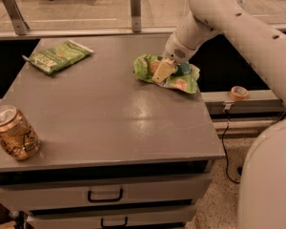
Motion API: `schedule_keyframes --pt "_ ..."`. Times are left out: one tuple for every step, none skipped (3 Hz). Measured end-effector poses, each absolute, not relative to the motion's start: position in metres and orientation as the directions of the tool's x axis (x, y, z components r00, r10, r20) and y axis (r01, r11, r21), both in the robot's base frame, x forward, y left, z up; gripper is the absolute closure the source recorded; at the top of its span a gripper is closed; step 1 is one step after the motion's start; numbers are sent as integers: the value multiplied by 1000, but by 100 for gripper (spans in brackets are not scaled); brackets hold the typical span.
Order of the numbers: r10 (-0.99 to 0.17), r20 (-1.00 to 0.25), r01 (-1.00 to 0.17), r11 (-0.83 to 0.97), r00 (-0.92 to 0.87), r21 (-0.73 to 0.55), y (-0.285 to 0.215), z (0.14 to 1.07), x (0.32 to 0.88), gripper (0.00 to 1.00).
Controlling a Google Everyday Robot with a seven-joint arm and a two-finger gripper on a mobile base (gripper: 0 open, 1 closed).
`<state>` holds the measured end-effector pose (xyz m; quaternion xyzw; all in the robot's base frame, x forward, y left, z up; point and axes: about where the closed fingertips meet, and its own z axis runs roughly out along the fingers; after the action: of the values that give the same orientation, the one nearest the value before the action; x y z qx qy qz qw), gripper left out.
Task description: Move green rice chip bag near green jalapeno chip bag
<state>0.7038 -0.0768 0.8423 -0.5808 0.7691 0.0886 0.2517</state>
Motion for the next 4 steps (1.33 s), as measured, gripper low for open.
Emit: schedule_keyframes --pt "-849 -490 -938 310 -198 -156 -77 845 704 100" --pt "-821 -559 -922 295 -112 -250 -78 917 693 100" --pt "-802 -595 -889 307 -50 -339 -90 986 682 100" --pt "-802 -595 -889 306 -50 -339 -90 986 682 100"
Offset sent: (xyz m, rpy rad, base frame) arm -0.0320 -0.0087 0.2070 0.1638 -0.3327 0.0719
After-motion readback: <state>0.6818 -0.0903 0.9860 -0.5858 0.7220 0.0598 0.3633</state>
